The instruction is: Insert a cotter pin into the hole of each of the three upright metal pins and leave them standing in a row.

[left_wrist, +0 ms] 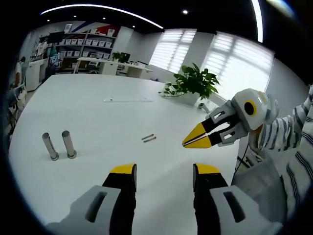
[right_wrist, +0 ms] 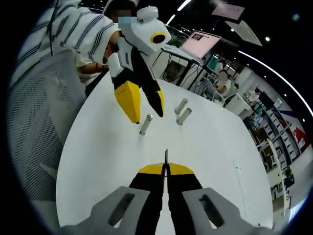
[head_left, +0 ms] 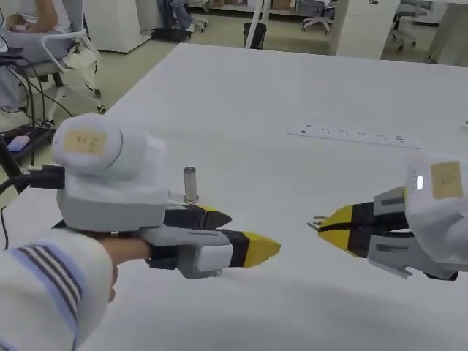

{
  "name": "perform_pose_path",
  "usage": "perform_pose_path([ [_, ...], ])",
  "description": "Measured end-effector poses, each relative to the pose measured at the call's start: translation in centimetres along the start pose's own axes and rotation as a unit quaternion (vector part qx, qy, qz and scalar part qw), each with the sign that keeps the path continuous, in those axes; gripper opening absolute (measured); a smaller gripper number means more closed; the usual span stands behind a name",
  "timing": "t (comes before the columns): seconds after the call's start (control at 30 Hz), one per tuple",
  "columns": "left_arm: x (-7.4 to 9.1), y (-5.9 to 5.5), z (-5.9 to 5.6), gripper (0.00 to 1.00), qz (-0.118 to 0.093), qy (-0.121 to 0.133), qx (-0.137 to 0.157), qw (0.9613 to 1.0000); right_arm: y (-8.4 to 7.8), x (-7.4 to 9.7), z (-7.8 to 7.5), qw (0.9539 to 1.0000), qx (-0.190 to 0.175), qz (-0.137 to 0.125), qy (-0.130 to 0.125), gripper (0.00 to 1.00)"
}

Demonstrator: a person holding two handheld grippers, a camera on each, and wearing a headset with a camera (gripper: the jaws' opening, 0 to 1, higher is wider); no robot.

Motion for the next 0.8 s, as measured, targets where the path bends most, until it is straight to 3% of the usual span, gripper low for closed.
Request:
perform_pose_path([
  [0.17,-1.1,0.0,-1.5,0.42,0.007,-0.025,0.008,0.9996,0.3,0.2,1.0,0.9997,0.026,0.000,0.000,0.02],
  [0.27,-1.7,-0.4,-2.5,0.39,0.012,-0.045,0.033,0.9984,0.4,0.3,1.6,0.9992,0.040,0.001,0.001,0.02],
  [0.6,-2.7,-0.4,-4.0,0.23,0.000,-0.075,0.071,0.9946,0.7,0.5,2.6,0.9985,0.055,-0.003,0.004,0.02],
  [0.8,-2.8,-0.7,-4.3,0.13,0.002,-0.087,0.090,0.9922,0.8,0.5,2.6,0.9983,0.058,-0.005,0.002,0.02],
])
Point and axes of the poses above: the centre of the closed fingertips' face, and the gripper's own axes: x roughly backward along the fingers, z roughly to its left, y roughly out of its top, the point moved 3 cm from there along x, roughly backward along the fingers, and after that the axes turned 2 degrees about x, right-handed, at the moved point
